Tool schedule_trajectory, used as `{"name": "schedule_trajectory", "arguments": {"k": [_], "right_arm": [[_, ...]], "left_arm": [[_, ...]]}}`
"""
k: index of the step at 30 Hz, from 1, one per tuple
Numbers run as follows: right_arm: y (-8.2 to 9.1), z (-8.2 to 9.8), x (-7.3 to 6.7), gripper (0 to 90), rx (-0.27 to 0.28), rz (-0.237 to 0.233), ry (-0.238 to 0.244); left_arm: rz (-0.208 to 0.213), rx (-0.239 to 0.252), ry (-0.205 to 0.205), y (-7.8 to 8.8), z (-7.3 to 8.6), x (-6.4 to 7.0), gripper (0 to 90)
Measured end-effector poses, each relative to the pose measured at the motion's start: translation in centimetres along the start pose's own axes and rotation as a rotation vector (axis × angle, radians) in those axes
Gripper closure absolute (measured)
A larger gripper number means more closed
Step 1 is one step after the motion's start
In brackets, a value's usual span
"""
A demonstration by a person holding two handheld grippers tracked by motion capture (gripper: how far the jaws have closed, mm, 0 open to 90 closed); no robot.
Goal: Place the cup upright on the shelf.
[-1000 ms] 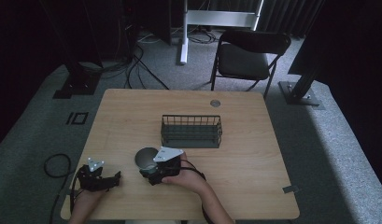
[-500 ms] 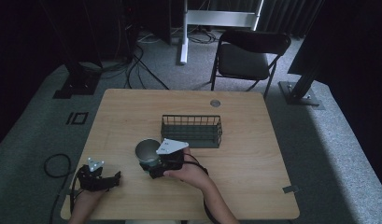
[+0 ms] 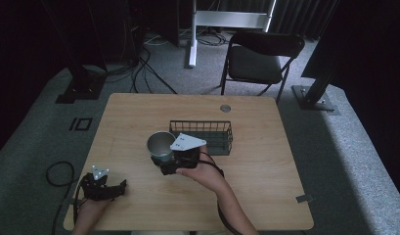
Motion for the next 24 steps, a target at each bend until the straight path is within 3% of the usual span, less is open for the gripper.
{"name": "schedule_trajectory", "arguments": {"k": [5,11,19,24], "right_arm": [[0.7,-1.2,1.4,15.7,0.015,0.051,-0.001],[1.4,-2.3,3.6,15.7,0.024,0.144,-0.017],[2.6,-2.8,6.7,15.7,0.023,0.262,-0.036],[3.5,-3.0,8.9,15.7,0.049,0.342,-0.064]], "left_arm": [[0.001,-0.003,0.000,0.0,0.0,0.0,1.4],[0.001,-0.002,0.000,0.0,0.0,0.0,1.4],[0.001,-0.002,0.000,0.0,0.0,0.0,1.4],[0.000,0.000,0.000,0.0,0.0,0.0,1.4]]}}
Point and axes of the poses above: each handheld gripper's, and its own axes: y roughly backward along the jaws, z roughly out of its underside, x roughly to its right, the point moved 10 cm from there along -y, roughly forward along the jaws, and after that the axes turned 3 degrees about z, right-handed, at the moved point
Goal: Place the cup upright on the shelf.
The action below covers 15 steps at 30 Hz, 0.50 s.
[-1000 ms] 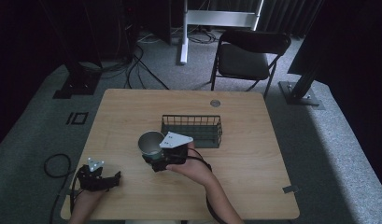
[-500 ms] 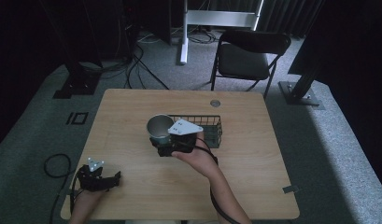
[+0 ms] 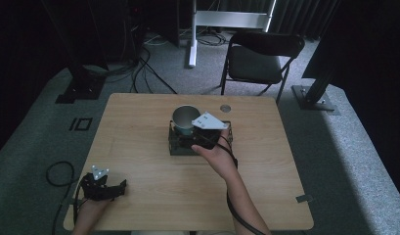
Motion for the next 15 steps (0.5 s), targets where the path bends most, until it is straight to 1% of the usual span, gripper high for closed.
{"name": "schedule_trajectory", "arguments": {"k": [3,5,6,7,9,10,11,14,15], "right_arm": [[0.0,0.1,1.5,15.7,0.000,0.064,-0.012],[0.0,0.3,2.7,15.8,-0.010,0.111,-0.023],[0.0,0.6,3.2,15.7,-0.019,0.135,-0.016],[0.0,0.7,3.7,15.8,-0.021,0.155,-0.022],[0.0,1.1,4.5,15.7,-0.024,0.170,-0.026],[-0.1,1.6,5.4,15.8,-0.022,0.193,-0.059],[-0.1,1.6,5.4,15.8,-0.022,0.193,-0.059],[-0.2,2.3,6.6,15.8,-0.029,0.235,-0.059],[-0.2,2.3,6.6,15.8,-0.029,0.235,-0.059]], "left_arm": [[0.000,0.000,0.000,0.0,0.0,0.0,1.4],[0.000,0.000,0.000,0.0,0.0,0.0,1.4],[0.000,0.000,0.000,0.0,0.0,0.0,1.4],[0.000,0.000,0.000,0.0,0.0,0.0,1.4],[0.000,0.000,0.000,0.0,0.0,0.0,1.4],[0.000,0.000,0.000,0.0,0.0,0.0,1.4],[0.000,-0.001,0.000,0.0,0.0,0.0,1.4],[0.000,0.001,0.001,0.0,0.0,0.0,1.4],[0.000,0.001,0.001,0.0,0.0,0.0,1.4]]}}
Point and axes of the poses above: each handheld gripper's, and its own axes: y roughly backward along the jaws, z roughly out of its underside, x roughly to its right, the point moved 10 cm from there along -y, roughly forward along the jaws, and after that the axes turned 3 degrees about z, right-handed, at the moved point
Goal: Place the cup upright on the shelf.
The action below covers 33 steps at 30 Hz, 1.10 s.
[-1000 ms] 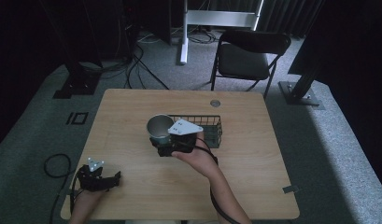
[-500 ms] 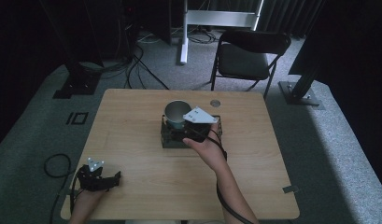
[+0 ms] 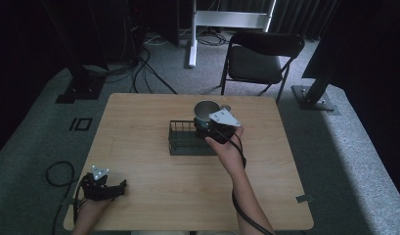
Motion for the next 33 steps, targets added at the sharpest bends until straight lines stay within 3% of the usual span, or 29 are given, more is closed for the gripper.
{"name": "schedule_trajectory", "arguments": {"k": [1,7,10,21,33], "right_arm": [[-0.4,0.6,1.0,15.8,-0.011,0.041,-0.007],[-0.8,1.4,2.0,15.8,-0.026,0.068,-0.012],[-1.3,2.4,2.8,15.8,-0.043,0.090,-0.044],[-2.7,5.4,2.3,15.7,-0.104,0.087,-0.072],[-3.5,7.2,2.1,15.8,-0.149,0.087,-0.055]], "left_arm": [[0.000,0.000,0.000,0.0,0.0,0.0,1.4],[0.000,-0.001,0.000,0.0,0.0,0.0,1.4],[0.000,-0.001,-0.001,0.0,0.0,0.0,1.4],[0.000,-0.001,-0.001,0.0,0.0,0.0,1.4],[0.000,-0.001,-0.001,0.0,0.0,0.0,1.4]]}}
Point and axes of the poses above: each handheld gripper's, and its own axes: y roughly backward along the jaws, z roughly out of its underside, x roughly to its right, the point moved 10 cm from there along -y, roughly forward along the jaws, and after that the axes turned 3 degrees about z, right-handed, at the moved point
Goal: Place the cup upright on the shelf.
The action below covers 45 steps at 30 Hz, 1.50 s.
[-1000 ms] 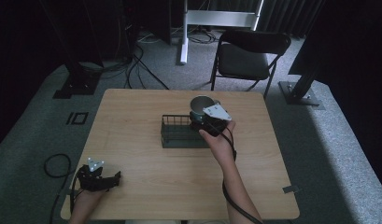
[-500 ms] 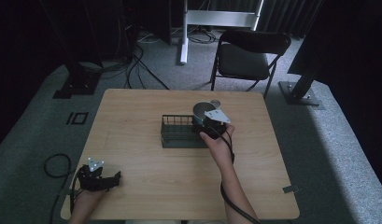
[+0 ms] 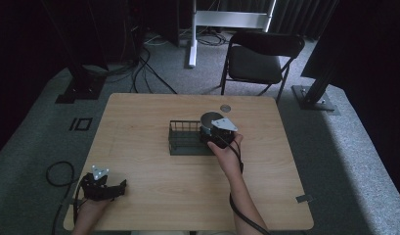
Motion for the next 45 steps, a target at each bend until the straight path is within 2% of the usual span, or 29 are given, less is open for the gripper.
{"name": "schedule_trajectory", "arguments": {"k": [9,16,19,27,31,38,45], "right_arm": [[-0.1,0.5,0.1,15.7,-0.013,-0.003,-0.014],[0.2,0.9,0.0,12.0,-0.045,-0.018,0.037],[0.5,1.0,0.0,11.5,-0.041,-0.033,0.010],[1.6,1.3,0.2,11.5,-0.026,-0.033,0.006],[2.2,1.6,0.0,11.5,-0.020,-0.029,0.020],[3.0,1.9,0.0,11.5,-0.011,-0.036,0.010],[3.9,2.9,0.0,11.5,-0.010,-0.028,0.034]], "left_arm": [[0.000,0.000,0.000,0.0,0.0,0.0,1.4],[0.000,0.000,0.000,0.0,0.0,0.0,1.4],[0.000,0.000,0.000,0.0,0.0,0.0,1.4],[0.000,0.000,0.000,0.0,0.0,0.0,1.4],[0.000,0.000,0.000,0.0,0.0,0.0,1.4],[0.000,0.001,0.000,0.0,0.0,0.0,1.4],[0.000,0.001,0.000,0.0,0.0,0.0,1.4]]}}
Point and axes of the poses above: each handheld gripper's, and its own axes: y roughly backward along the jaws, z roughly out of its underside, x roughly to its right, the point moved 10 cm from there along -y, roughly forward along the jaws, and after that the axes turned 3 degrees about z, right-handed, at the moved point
